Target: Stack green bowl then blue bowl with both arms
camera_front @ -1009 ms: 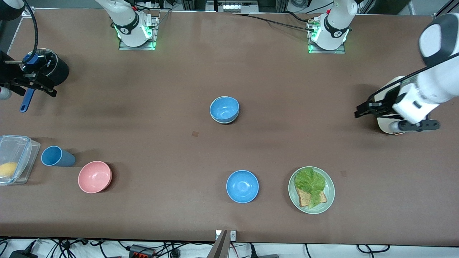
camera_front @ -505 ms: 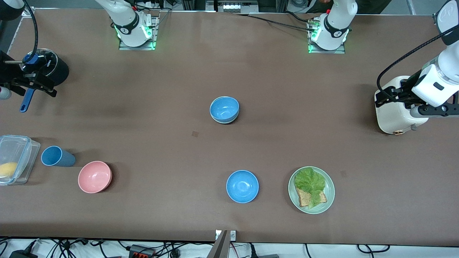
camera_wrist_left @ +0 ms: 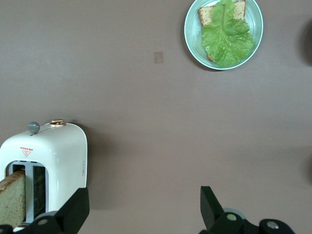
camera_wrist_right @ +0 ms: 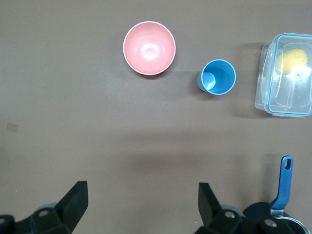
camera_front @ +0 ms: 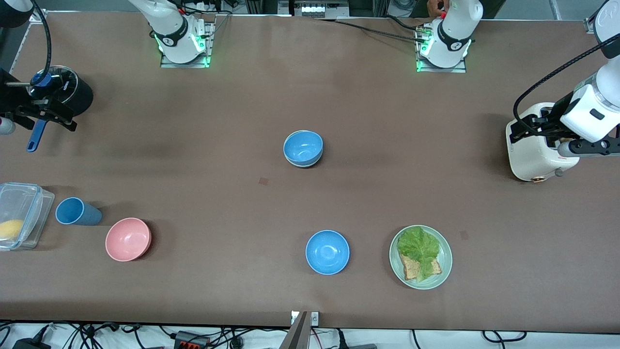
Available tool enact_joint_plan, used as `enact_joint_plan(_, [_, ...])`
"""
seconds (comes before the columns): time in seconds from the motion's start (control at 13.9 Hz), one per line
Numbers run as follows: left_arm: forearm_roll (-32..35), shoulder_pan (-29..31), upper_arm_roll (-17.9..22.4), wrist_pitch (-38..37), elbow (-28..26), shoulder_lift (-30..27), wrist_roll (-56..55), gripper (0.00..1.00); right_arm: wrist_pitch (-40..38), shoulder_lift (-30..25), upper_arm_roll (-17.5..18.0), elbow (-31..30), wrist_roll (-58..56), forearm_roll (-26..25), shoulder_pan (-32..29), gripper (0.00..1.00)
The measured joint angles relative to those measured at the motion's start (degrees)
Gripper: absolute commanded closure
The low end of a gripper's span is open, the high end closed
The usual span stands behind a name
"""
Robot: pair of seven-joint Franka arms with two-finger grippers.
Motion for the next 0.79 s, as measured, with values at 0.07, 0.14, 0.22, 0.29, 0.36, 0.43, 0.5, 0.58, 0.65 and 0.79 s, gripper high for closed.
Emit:
enact_joint_plan(0.07, [0.0, -0.3, 0.0, -0.1, 0.0, -0.1, 0.0, 0.0, 0.0, 0.0, 0.0, 0.0, 0.0, 0.0, 0.0, 0.0])
enact_joint_plan(0.14, [0.0, -0.7, 0.1, -0.2, 0.0, -0.2, 0.0, 0.0, 0.0, 0.0, 0.0, 0.0, 0.0, 0.0, 0.0, 0.0])
enact_joint_plan(0.22, [0.0, -1.0, 0.1, -0.2, 0.0, -0.3, 0.0, 0.0, 0.0, 0.0, 0.0, 0.0, 0.0, 0.0, 0.0, 0.0])
enact_joint_plan(0.29, [0.0, -1.2, 0.1, -0.2, 0.0, -0.3, 0.0, 0.0, 0.0, 0.0, 0.0, 0.0, 0.0, 0.0, 0.0, 0.0])
enact_joint_plan(0.36, [0.0, -1.3, 0.1, -0.3, 0.0, -0.3, 0.0, 0.0, 0.0, 0.0, 0.0, 0.0, 0.0, 0.0, 0.0, 0.0])
enact_joint_plan(0.43, [0.0, -1.4, 0.1, -0.3, 0.0, -0.3, 0.0, 0.0, 0.0, 0.0, 0.0, 0.0, 0.0, 0.0, 0.0, 0.0])
enact_joint_plan(0.5, [0.0, -1.4, 0.1, -0.3, 0.0, -0.3, 0.0, 0.0, 0.0, 0.0, 0.0, 0.0, 0.0, 0.0, 0.0, 0.0])
enact_joint_plan(0.58, [0.0, -1.4, 0.1, -0.3, 0.0, -0.3, 0.0, 0.0, 0.0, 0.0, 0.0, 0.0, 0.0, 0.0, 0.0, 0.0])
enact_joint_plan(0.65, [0.0, -1.4, 0.1, -0.3, 0.0, -0.3, 0.0, 0.0, 0.0, 0.0, 0.0, 0.0, 0.0, 0.0, 0.0, 0.0])
enact_joint_plan(0.79, [0.0, -1.4, 0.2, -0.3, 0.0, -0.3, 0.0, 0.0, 0.0, 0.0, 0.0, 0.0, 0.0, 0.0, 0.0, 0.0])
